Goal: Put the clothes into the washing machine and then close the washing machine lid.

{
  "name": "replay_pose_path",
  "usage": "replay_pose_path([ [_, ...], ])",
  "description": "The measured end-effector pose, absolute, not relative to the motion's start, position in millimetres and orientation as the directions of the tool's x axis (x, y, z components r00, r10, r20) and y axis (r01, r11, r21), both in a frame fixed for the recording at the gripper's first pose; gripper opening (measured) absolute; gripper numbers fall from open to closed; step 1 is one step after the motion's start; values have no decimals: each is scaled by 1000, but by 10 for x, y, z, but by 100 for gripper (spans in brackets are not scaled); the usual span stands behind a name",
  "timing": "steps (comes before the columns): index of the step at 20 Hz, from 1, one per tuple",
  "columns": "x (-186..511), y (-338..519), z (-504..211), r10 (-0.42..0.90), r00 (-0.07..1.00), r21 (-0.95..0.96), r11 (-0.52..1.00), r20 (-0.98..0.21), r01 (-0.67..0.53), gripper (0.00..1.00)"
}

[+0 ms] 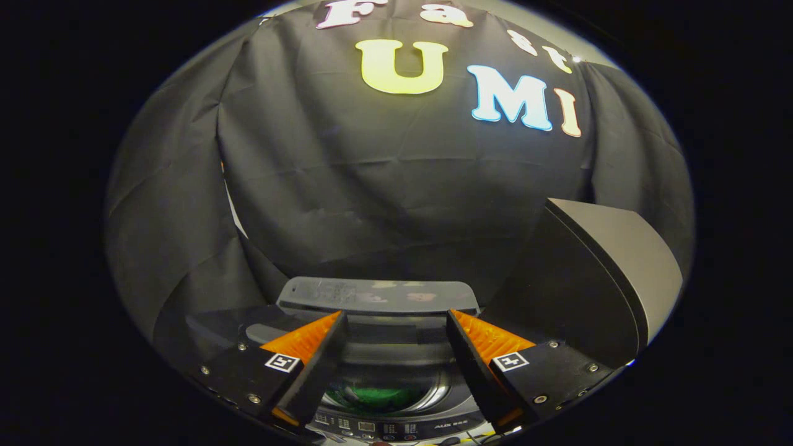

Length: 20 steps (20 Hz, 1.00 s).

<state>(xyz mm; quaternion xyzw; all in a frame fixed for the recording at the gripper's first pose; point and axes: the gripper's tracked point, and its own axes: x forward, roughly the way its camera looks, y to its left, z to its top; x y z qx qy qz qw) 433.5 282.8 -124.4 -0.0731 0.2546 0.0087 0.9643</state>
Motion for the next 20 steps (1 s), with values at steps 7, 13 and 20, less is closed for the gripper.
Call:
replay_pose_path([
  [7,4179,2758,-1237,-21,882,-121,992,-471,-40,97],
  [13,4027,2728,-982,9,927,-74,996,-376,-40,97],
  [20,3083,2024,-761,-2,965,-104,994,-264,-26,97],
])
